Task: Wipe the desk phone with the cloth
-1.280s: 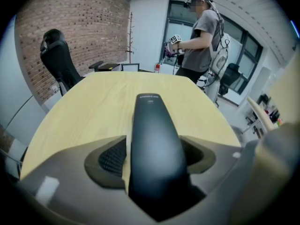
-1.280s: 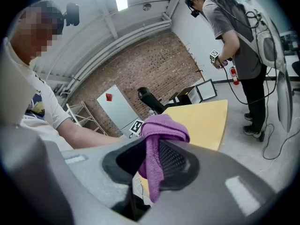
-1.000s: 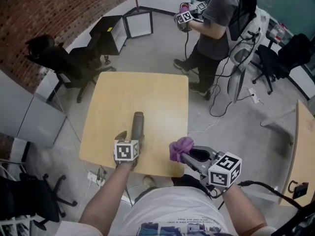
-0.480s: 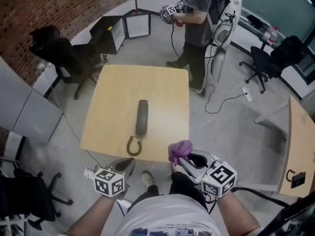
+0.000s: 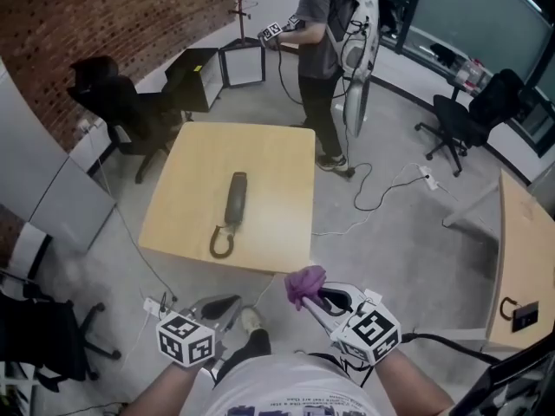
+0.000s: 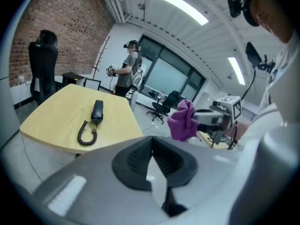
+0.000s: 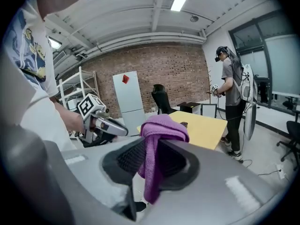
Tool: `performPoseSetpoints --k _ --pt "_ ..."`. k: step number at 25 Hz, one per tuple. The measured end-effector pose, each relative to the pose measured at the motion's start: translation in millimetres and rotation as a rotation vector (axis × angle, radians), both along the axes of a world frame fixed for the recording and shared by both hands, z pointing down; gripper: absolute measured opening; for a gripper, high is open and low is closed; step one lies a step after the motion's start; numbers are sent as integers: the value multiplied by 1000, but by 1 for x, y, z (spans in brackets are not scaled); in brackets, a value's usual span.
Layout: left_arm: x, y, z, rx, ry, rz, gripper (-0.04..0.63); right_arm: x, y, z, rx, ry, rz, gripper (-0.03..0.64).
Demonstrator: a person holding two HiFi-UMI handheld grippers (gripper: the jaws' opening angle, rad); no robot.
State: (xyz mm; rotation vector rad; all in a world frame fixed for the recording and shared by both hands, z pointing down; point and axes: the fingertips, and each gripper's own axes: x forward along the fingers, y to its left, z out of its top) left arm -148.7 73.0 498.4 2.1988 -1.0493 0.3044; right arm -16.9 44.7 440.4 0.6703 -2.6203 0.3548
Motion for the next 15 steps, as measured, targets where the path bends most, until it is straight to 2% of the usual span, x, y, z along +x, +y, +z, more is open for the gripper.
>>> performPoseSetpoints --k 4,8,12,15 --pt "47 40 -20 28 17 -8 3 41 43 5 0 -7 -13 87" --pt "76 82 -33 47 6 -16 3 64 78 16 -21 -19 -34 87" --pt "84 120 -47 38 1 19 3 67 107 15 -26 -30 -39 87" --pt "84 131 -55 65 -25 54 3 64 125 7 -11 -40 -36 87"
